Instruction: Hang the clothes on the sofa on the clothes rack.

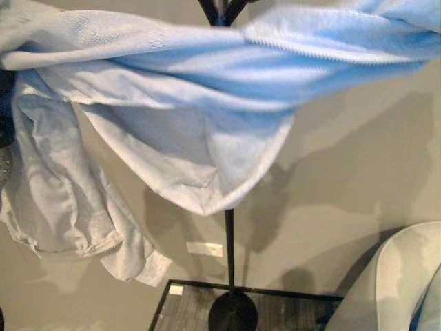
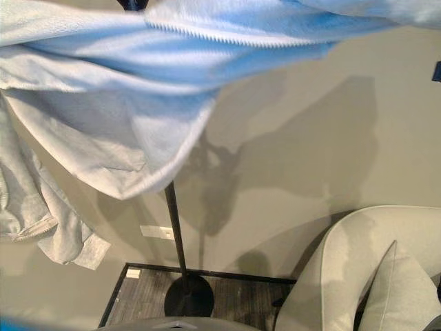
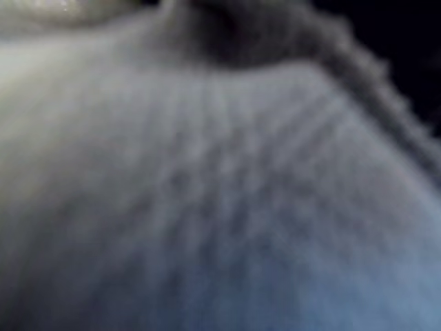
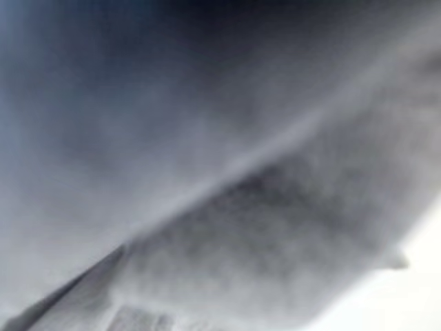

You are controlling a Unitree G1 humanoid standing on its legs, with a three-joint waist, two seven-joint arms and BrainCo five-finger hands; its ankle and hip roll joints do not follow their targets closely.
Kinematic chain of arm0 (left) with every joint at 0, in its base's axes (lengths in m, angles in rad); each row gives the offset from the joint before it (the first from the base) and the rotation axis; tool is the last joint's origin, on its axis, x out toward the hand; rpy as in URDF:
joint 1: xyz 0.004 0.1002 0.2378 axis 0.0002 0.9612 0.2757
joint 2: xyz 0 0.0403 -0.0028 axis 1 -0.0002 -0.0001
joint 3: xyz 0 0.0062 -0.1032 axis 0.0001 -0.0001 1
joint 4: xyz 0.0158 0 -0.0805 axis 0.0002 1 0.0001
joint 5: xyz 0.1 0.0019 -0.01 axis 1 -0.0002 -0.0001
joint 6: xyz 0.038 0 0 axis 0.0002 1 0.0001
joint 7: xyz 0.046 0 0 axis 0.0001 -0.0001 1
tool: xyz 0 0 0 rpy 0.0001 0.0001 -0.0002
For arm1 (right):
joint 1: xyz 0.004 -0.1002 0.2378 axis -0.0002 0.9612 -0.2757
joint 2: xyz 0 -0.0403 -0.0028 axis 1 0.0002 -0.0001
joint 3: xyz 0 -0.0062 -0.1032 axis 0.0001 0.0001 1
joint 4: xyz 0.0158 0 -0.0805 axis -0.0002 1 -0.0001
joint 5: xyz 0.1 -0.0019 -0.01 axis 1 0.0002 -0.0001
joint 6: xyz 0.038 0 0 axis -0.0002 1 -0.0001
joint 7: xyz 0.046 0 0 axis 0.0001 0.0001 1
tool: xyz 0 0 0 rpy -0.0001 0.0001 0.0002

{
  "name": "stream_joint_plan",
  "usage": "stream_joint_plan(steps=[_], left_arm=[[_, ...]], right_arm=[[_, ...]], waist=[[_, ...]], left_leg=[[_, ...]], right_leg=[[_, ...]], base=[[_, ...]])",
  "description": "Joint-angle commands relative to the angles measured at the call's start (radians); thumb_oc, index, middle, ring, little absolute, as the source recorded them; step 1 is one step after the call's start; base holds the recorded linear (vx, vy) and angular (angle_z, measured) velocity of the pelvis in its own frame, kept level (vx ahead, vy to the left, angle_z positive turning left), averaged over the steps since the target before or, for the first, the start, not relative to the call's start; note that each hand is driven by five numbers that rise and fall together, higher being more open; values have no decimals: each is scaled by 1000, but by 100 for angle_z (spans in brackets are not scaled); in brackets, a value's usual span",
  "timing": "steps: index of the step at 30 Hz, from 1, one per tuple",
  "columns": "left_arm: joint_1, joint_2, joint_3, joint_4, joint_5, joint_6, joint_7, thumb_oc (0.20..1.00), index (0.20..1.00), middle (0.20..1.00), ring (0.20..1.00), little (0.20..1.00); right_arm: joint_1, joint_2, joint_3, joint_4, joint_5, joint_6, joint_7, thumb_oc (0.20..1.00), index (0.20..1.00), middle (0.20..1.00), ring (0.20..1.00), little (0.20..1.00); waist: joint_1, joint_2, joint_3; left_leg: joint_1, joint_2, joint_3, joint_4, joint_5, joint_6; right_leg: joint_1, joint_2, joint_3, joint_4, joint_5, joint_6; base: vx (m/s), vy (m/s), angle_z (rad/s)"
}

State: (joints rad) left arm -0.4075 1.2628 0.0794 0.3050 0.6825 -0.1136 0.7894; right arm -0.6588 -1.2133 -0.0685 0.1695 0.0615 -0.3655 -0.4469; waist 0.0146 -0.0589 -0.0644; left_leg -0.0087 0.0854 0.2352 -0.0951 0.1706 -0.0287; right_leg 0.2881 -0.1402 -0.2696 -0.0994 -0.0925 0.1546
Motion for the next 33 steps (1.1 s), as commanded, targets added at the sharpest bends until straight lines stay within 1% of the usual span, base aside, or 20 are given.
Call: stream_joint_plan(steps=[1, 3, 6, 7, 8, 9, 10, 11, 12, 15, 19, 20, 22, 23, 24, 26, 31, 32, 33], left_arm=[[-55, 29, 10, 65, -83, 17, -45, 200, 200, 200, 200, 200], [-64, 16, -27, 89, -92, 8, -63, 200, 200, 200, 200, 200], [-59, -43, -72, 116, -132, -20, -102, 200, 200, 200, 200, 200], [-60, -43, -73, 117, -132, -20, -101, 200, 200, 200, 200, 200], [-63, -71, -98, 123, -146, -28, -110, 200, 200, 200, 200, 200], [-58, -91, -108, 125, -153, -30, -118, 200, 200, 200, 200, 200], [-58, -91, -108, 125, -153, -30, -118, 200, 200, 200, 200, 200], [-53, -113, -112, 124, -164, -33, -125, 200, 200, 200, 200, 200], [-44, -150, -118, 122, -176, -40, -132, 200, 200, 200, 200, 200], [-9, -224, -113, 95, -190, -51, -148, 200, 200, 200, 200, 200], [58, -361, -90, 22, -206, -60, -162, 200, 200, 200, 200, 200], [83, -408, -93, 14, -210, -66, -167, 200, 200, 200, 200, 200], [117, -457, -108, 10, -212, -74, -175, 200, 200, 200, 200, 200], [144, -519, -128, 23, -219, -79, -179, 200, 200, 200, 200, 200], [144, -519, -129, 24, -218, -79, -178, 200, 200, 200, 200, 200], [169, -575, -146, 50, -230, -77, -180, 200, 200, 200, 200, 200], [223, -678, -176, 85, -261, -76, -188, 200, 200, 200, 200, 200], [223, -678, -177, 85, -261, -76, -188, 200, 200, 200, 200, 200], [249, -722, -195, 100, -276, -81, -194, 200, 200, 200, 200, 200]], right_arm=[[-78, -22, 65, 109, 79, 60, 13, 200, 200, 200, 200, 200], [-90, -16, 98, 139, 99, 64, 38, 200, 200, 200, 200, 200], [-64, 18, 124, 178, 111, 76, 83, 200, 200, 200, 200, 200], [-64, 18, 123, 178, 111, 76, 83, 200, 200, 200, 200, 200], [-55, 42, 151, 207, 110, 87, 100, 200, 200, 200, 200, 200], [-48, 57, 161, 212, 109, 96, 111, 200, 200, 200, 200, 200], [-48, 57, 161, 212, 109, 96, 111, 200, 200, 200, 200, 200], [-39, 74, 172, 222, 101, 103, 119, 200, 200, 200, 200, 200], [-21, 110, 188, 246, 95, 113, 131, 200, 200, 200, 200, 200], [27, 162, 194, 237, 64, 131, 146, 200, 200, 200, 200, 200], [118, 251, 172, 210, 46, 150, 163, 200, 200, 200, 200, 200], [148, 283, 169, 209, 39, 157, 166, 200, 200, 200, 200, 200], [190, 322, 162, 218, 30, 163, 168, 200, 200, 200, 200, 200], [234, 379, 162, 231, 32, 166, 174, 200, 200, 200, 200, 200], [236, 379, 160, 230, 31, 166, 174, 200, 200, 200, 200, 200], [285, 447, 163, 231, 36, 166, 180, 200, 200, 200, 200, 200], [390, 583, 177, 243, 64, 156, 190, 200, 200, 200, 200, 200], [391, 583, 177, 243, 63, 156, 190, 200, 200, 200, 200, 200], [426, 638, 194, 243, 74, 153, 199, 200, 200, 200, 200, 200]], waist=[[-7, -17, -23], [-10, -13, -20], [-15, -10, -19], [-15, -10, -19], [-15, -11, -16], [-15, -10, -14], [-15, -10, -14], [-15, -11, -11], [-15, -11, -8], [-16, -11, 1], [-15, -14, 10], [-17, -14, 13], [-15, -14, 14], [-17, -14, 19], [-16, -13, 18], [-18, -12, 23], [-21, -9, 28], [-21, -8, 26], [-23, -8, 28]], left_leg=[[-1, 68, -17, 8, -52, -105], [-2, 68, -17, 8, -51, -104], [4, 67, -17, 8, -53, -101], [4, 66, -17, 8, -53, -101], [5, 66, -15, 8, -53, -100], [6, 66, -16, 8, -53, -100], [6, 66, -16, 8, -53, -100], [6, 67, -16, 8, -53, -100], [6, 67, -16, 8, -54, -99], [5, 68, -17, 8, -54, -97], [4, 68, -18, 8, -58, -92], [4, 68, -17, 8, -59, -91], [6, 68, -16, 8, -61, -89], [6, 68, -16, 8, -61, -87], [3, 68, -16, 8, -57, -85], [5, 66, -17, 8, -60, -84], [2, 65, -14, 8, -62, -80], [-1, 65, -15, 8, -58, -79], [0, 65, -15, 8, -59, -77]], right_leg=[[-65, 17, -30, 28, 0, -28], [-66, 17, -29, 30, -1, -28], [-62, 15, -33, 37, -4, -31], [-62, 15, -33, 37, -4, -31], [-62, 14, -33, 39, -5, -31], [-61, 14, -34, 39, -5, -32], [-60, 14, -34, 39, -5, -32], [-60, 14, -34, 39, -5, -32], [-60, 14, -34, 39, -5, -34], [-63, 14, -35, 40, -5, -36], [-63, 14, -37, 41, -9, -40], [-63, 14, -37, 40, -9, -41], [-61, 13, -36, 39, -9, -43], [-62, 12, -38, 40, -10, -46], [-65, 13, -38, 39, -6, -46], [-63, 10, -38, 42, -9, -47], [-64, 8, -39, 39, -7, -49], [-67, 9, -39, 38, -4, -50], [-68, 8, -38, 40, -4, -51]], base=[[-31, 12, 0], [-15, 7, 0], [0, 0, 0], [0, 0, 0], [0, 0, 0], [0, 0, 0], [0, 0, 0], [0, 0, 0], [0, 0, 0], [0, 0, 0], [0, 0, 0], [0, 0, 0], [0, 0, 0], [0, 0, 0], [0, 0, 0], [0, 0, 0], [0, 0, 0], [0, 0, 0], [0, 0, 0]])
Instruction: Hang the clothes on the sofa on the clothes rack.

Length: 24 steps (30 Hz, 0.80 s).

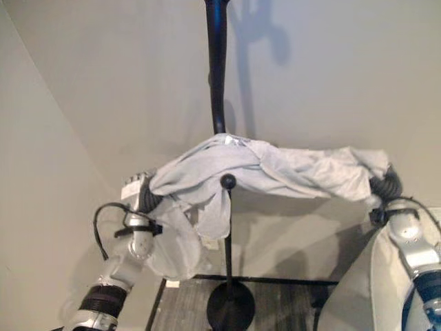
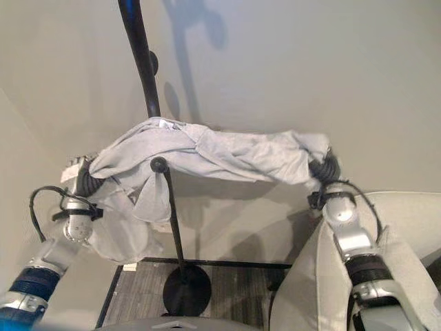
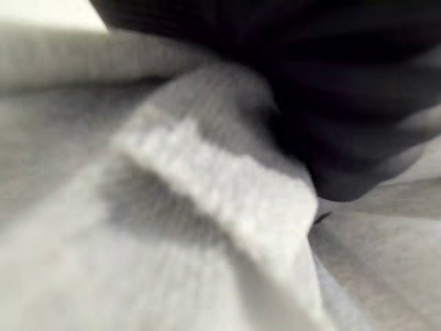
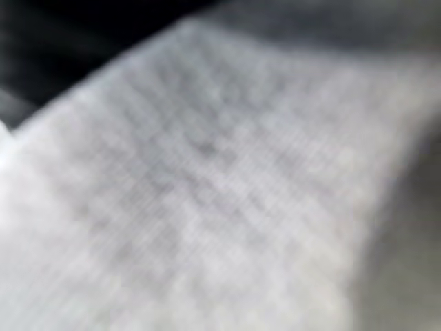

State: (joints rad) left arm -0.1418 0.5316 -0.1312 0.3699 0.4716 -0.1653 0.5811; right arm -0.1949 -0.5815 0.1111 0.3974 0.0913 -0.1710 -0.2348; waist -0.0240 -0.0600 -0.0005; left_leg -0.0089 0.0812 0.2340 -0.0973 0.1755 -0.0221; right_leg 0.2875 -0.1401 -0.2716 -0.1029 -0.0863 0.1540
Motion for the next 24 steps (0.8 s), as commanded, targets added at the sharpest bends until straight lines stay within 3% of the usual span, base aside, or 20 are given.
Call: stream_joint_plan(steps=[1, 4, 6, 10, 11, 12, 13, 18, 19, 20, 21, 24], left_arm=[[-10, -14, 3, 45, -78, -31, 12, 200, 200, 200, 200, 200], [-5, -60, -42, 95, -102, -39, 1, 200, 200, 200, 200, 200], [4, -136, -116, 148, -174, -58, -32, 200, 200, 200, 200, 200], [8, -256, -203, 188, -447, -90, -114, 200, 200, 200, 200, 200], [2, -286, -227, 194, -548, -101, -145, 507, 507, 507, 507, 507], [-3, -313, -246, 202, -657, -105, -178, 718, 718, 718, 718, 718], [-15, -341, -273, 206, -762, -107, -217, 1000, 1000, 1000, 1000, 1000], [-49, -417, -353, 235, -1095, -52, -333, 1000, 1000, 1000, 1000, 1000], [-55, -423, -365, 254, -1120, -30, -353, 1000, 1000, 1000, 1000, 1000], [-60, -434, -379, 278, -1135, -14, -355, 1000, 1000, 1000, 1000, 1000], [-67, -442, -388, 291, -1143, -3, -361, 1000, 1000, 1000, 1000, 1000], [-72, -452, -410, 295, -1191, 24, -376, 1000, 1000, 1000, 1000, 1000]], right_arm=[[-22, 40, 24, 12, 58, -47, -10, 200, 200, 200, 200, 200], [3, 105, 59, 10, 87, -61, 4, 200, 200, 200, 200, 200], [35, 188, 127, 20, 122, -75, 23, 200, 200, 200, 200, 200], [37, 301, 242, 95, 168, -71, 18, 200, 200, 200, 200, 200], [30, 331, 272, 126, 188, -63, 16, 200, 200, 200, 200, 200], [21, 359, 299, 156, 211, -55, 17, 200, 200, 200, 200, 200], [8, 393, 328, 203, 238, -42, 14, 200, 200, 200, 200, 200], [-41, 515, 405, 359, 445, 15, 44, 200, 200, 200, 200, 200], [-45, 535, 413, 385, 489, 28, 53, 347, 347, 347, 347, 347], [-50, 553, 423, 410, 524, 40, 51, 922, 922, 922, 922, 922], [-62, 567, 434, 433, 555, 55, 61, 1000, 1000, 1000, 1000, 1000], [-80, 582, 428, 470, 628, 87, 61, 1000, 1000, 1000, 1000, 1000]], waist=[[14, -7, -35], [11, -7, -33], [8, -9, -25], [4, -7, -14], [3, -5, -11], [2, -4, -7], [1, -1, -3], [2, 9, 9], [3, 9, 13], [4, 9, 16], [6, 11, 17], [15, 12, 21]], left_leg=[[0, 70, -13, 10, -63, -83], [-1, 71, -13, 10, -60, -83], [2, 72, -10, 10, -59, -83], [-4, 75, -13, 10, -49, -80], [-5, 76, -14, 10, -47, -78], [-5, 77, -15, 10, -45, -77], [-7, 77, -16, 10, -42, -76], [-12, 83, -22, 10, -33, -80], [-9, 83, -23, 10, -34, -81], [-9, 83, -24, 10, -33, -82], [-11, 84, -26, 10, -31, -83], [-10, 87, -29, 10, -30, -87]], right_leg=[[-68, 8, -35, 43, -10, -51], [-69, 8, -34, 44, -10, -53], [-71, 9, -34, 49, -13, -55], [-82, 14, -31, 58, -14, -62], [-85, 16, -29, 60, -13, -64], [-88, 17, -27, 63, -13, -66], [-92, 19, -26, 65, -14, -68], [-98, 28, -21, 66, -15, -78], [-95, 28, -20, 67, -17, -79], [-95, 29, -19, 66, -17, -80], [-96, 31, -19, 65, -17, -82], [-92, 34, -23, 62, -19, -85]], base=[[0, 0, 0], [0, 0, 0], [-12, -15, 0], [-17, -9, 0], [-34, -20, 0], [-46, -18, 1], [-45, -16, 2], [-8, -3, 0], [0, 0, 0], [0, 0, 0], [0, 0, 0], [0, 0, 0]])
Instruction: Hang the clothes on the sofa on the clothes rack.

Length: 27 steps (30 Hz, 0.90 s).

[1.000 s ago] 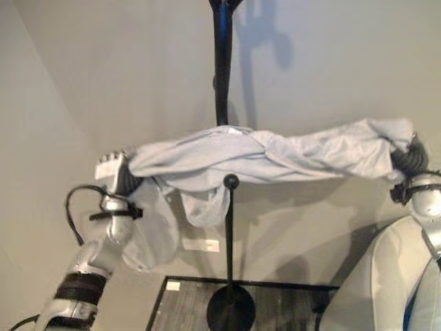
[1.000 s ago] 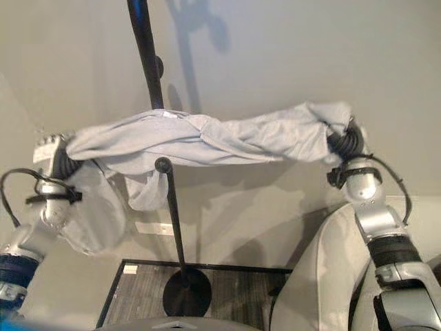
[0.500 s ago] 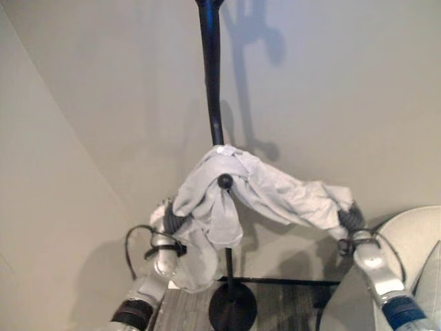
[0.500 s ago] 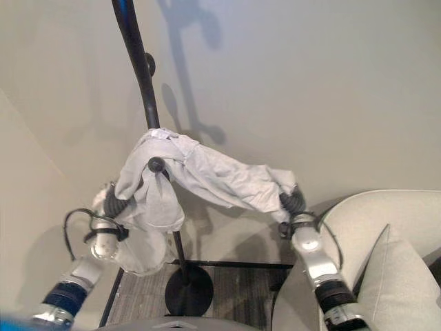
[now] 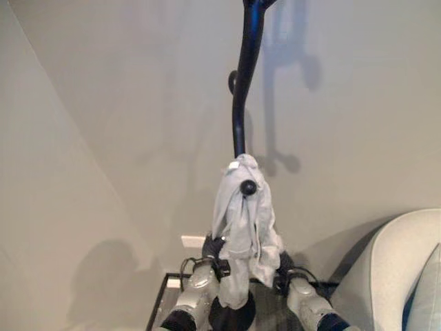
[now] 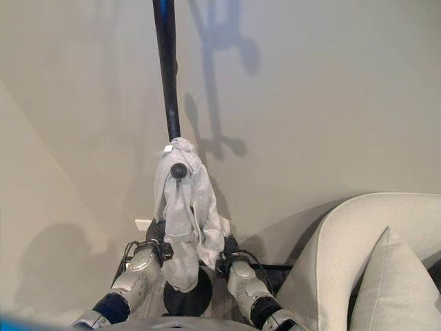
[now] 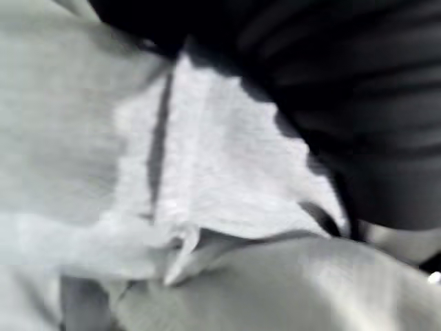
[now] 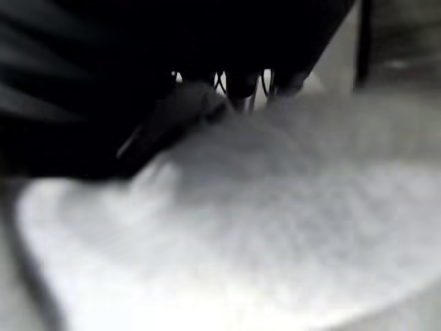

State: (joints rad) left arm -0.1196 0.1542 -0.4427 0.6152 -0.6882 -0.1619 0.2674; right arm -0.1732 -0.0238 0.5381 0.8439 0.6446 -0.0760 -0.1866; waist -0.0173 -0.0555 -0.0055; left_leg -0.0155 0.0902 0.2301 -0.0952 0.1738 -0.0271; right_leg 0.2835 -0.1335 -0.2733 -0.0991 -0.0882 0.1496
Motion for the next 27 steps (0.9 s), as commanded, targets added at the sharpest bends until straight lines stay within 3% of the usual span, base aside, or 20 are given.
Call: stream_joint_plan(steps=[1, 10, 16, 18, 24, 27], left_arm=[[-89, -75, -101, 30, -48, 21, -61, 1000, 1000, 1000, 1000, 1000], [-80, -82, -61, 78, -70, 49, -58, 1000, 1000, 1000, 1000, 1000], [-18, -77, 95, 142, -156, 45, -48, 1000, 1000, 1000, 1000, 1000], [12, -67, 227, 229, -187, 49, -33, 1000, 1000, 1000, 1000, 1000], [66, -19, 450, 424, -164, 37, -33, 1000, 1000, 1000, 1000, 1000], [66, -4, 494, 490, -170, 32, -43, 1000, 1000, 1000, 1000, 1000]], right_arm=[[-98, 26, -6, 19, 102, -4, 12, 1000, 1000, 1000, 1000, 1000], [-89, 17, -81, 7, 232, -8, -5, 1000, 1000, 1000, 1000, 1000], [-32, -1, -230, 8, 387, -24, -10, 1000, 1000, 1000, 1000, 1000], [-13, -11, -386, 64, 490, -47, -21, 1000, 1000, 1000, 1000, 1000], [12, -92, -650, 238, 518, -58, -31, 1000, 1000, 1000, 1000, 1000], [11, -116, -709, 307, 527, -58, -24, 1000, 1000, 1000, 1000, 1000]], waist=[[11, 6, 28], [17, 6, 22], [19, 6, 19], [18, 7, 13], [17, 13, -2], [16, 15, -6]], left_leg=[[0, 77, -24, 8, -29, -82], [2, 82, -20, 8, -30, -87], [12, 86, -2, 8, -37, -91], [23, 85, 7, 8, -46, -93], [29, 86, 16, 8, -56, -97], [25, 87, 17, 8, -56, -97]], right_leg=[[-84, 27, -22, 57, -19, -80], [-79, 31, -28, 48, -18, -78], [-73, 30, -27, 34, -12, -72], [-66, 26, -25, 29, -14, -66], [-58, 23, -24, 19, -12, -58], [-62, 23, -23, 17, -8, -56]], base=[[0, 0, 0], [0, 0, 0], [24, -4, -3], [61, -3, -4], [54, -2, -12], [16, 0, -3]])
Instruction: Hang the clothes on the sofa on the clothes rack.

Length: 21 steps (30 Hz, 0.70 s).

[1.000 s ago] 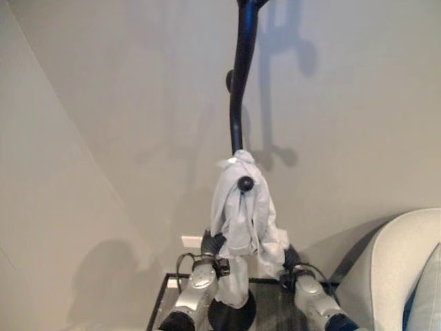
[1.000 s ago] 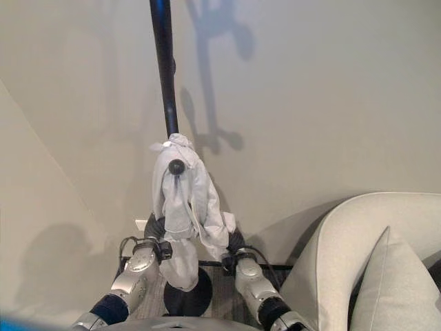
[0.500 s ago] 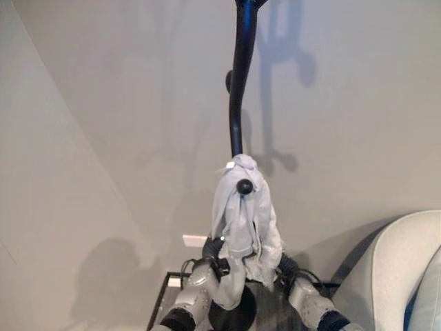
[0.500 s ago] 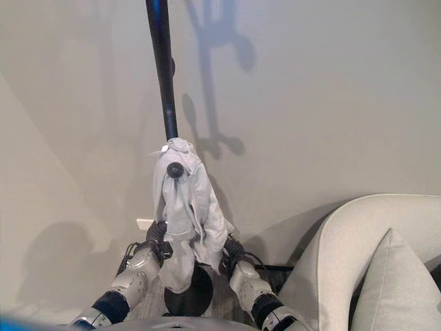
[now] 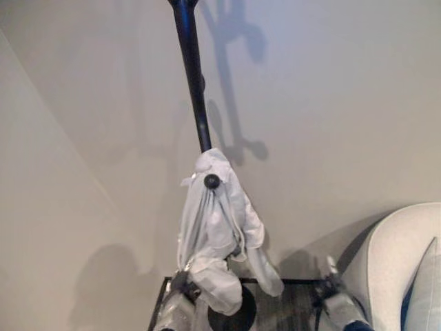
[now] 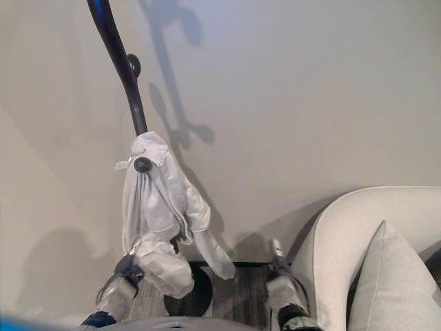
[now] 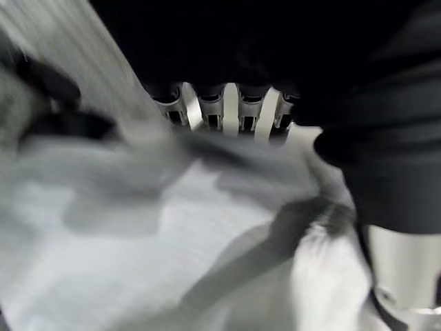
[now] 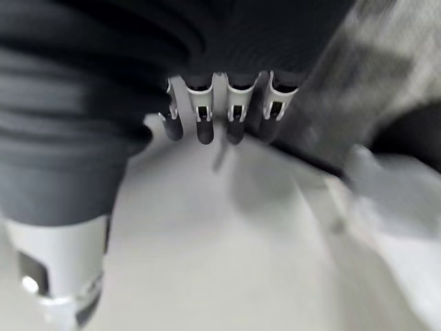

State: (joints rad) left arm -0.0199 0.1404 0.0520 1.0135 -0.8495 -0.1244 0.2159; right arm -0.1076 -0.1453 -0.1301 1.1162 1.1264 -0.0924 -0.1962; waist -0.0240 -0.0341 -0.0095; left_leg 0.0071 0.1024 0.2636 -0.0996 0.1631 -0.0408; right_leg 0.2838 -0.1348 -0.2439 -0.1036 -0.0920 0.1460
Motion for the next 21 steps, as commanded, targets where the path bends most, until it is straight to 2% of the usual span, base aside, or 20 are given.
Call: stream_joint_plan(steps=[1, 2, 4, 9, 12, 16, 21], left_arm=[[-31, 17, 20, 120, -2, -6, 3, 1000, 1000, 1000, 1000, 1000], [-30, 25, 62, 182, -19, -12, -3, 1000, 1000, 1000, 1000, 1000], [-26, 23, 93, 219, -40, -8, -20, 1000, 1000, 1000, 1000, 1000], [-29, 12, 145, 297, -84, -10, -33, 1000, 1000, 1000, 1000, 1000], [-32, -23, 167, 327, -118, -3, -35, 1000, 1000, 1000, 1000, 1000], [-28, -46, 135, 341, -101, 7, -50, 1000, 1000, 1000, 1000, 1000], [-26, -48, 105, 344, -75, 6, -69, 1000, 1000, 1000, 1000, 1000]], right_arm=[[-50, -3, -66, 61, 48, -42, -11, 1000, 1000, 1000, 1000, 1000], [-46, -19, -117, 133, 65, -38, -2, 1000, 1000, 1000, 1000, 1000], [-43, -23, -149, 201, 84, -24, 8, 1000, 1000, 1000, 1000, 1000], [-32, -13, -172, 322, 82, 7, 22, 1000, 1000, 1000, 1000, 1000], [-25, 5, -154, 413, 14, 51, 17, 1000, 1000, 1000, 1000, 1000], [-14, 21, -97, 431, -73, 77, 36, 1000, 1000, 1000, 1000, 1000], [-8, 14, -63, 416, -126, 69, 44, 1000, 1000, 1000, 1000, 1000]], waist=[[21, -7, -3], [19, -7, -7], [20, -5, -10], [21, -5, -16], [27, -5, -18], [28, -3, -18], [22, 0, -19]], left_leg=[[6, 74, -16, 12, -50, -85], [7, 74, -13, 12, -54, -85], [9, 74, -11, 12, -58, -85], [9, 73, -12, 12, -62, -85], [9, 69, -19, 12, -67, -83], [7, 65, -24, 12, -64, -78], [4, 65, -25, 12, -62, -78]], right_leg=[[-61, 22, -52, 22, -8, -50], [-62, 21, -49, 21, -8, -47], [-63, 20, -48, 20, -9, -45], [-60, 17, -51, 18, -9, -45], [-58, 16, -58, 17, -11, -44], [-55, 14, -63, 17, -8, -44], [-56, 12, -67, 18, -6, -45]], base=[[57, -5, -1], [59, -5, 1], [28, 0, -3], [8, 4, -2], [12, 21, -4], [0, 0, 0], [0, 0, 0]])
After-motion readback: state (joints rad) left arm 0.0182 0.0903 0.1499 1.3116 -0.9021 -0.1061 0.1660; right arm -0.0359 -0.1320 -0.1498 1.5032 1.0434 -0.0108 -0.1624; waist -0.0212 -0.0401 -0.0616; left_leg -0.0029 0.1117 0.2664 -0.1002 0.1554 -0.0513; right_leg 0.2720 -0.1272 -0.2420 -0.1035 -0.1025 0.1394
